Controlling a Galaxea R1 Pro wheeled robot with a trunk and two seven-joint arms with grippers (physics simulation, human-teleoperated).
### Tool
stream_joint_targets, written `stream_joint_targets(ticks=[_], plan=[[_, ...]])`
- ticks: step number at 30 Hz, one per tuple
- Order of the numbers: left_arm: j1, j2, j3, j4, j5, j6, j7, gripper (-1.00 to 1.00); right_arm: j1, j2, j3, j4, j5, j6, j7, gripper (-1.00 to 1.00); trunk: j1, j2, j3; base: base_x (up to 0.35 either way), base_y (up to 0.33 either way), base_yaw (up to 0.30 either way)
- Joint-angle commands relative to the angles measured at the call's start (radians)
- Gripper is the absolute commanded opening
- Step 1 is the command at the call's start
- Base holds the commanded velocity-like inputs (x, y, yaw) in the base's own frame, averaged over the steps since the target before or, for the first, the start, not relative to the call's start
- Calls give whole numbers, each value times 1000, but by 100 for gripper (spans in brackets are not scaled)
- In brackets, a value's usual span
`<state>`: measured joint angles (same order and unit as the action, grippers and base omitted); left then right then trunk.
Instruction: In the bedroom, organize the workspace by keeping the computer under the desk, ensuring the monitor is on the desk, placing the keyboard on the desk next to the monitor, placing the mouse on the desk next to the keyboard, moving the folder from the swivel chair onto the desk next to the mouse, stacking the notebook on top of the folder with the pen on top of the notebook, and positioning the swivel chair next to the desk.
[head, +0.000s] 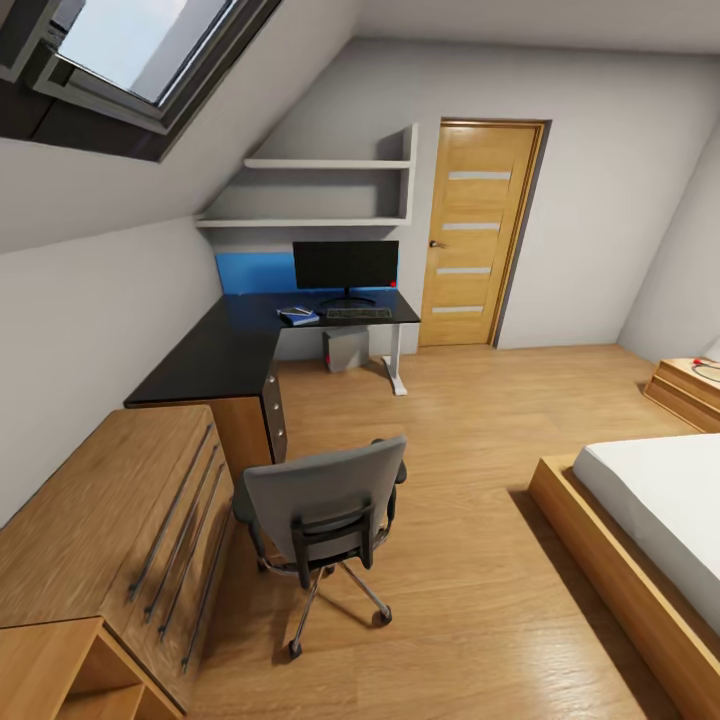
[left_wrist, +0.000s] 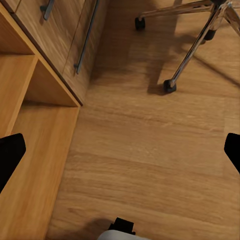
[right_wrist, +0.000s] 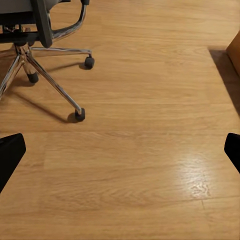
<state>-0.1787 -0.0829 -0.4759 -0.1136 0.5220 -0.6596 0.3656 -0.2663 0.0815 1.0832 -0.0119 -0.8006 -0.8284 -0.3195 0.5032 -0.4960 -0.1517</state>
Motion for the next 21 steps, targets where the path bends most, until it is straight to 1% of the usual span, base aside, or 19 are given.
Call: stream_joint_targets(ticks=[1, 21], plan=[[-1, 0, -9, 0, 2, -2, 8, 100, -1, 0, 8, 0, 0, 0, -9, 100, 4, -9, -5, 0, 0, 0], [-1, 0, -9, 0, 3, 0, 14, 100, 0, 0, 6, 0, 0, 2, -10, 100, 81, -149, -68, 0, 0, 0]])
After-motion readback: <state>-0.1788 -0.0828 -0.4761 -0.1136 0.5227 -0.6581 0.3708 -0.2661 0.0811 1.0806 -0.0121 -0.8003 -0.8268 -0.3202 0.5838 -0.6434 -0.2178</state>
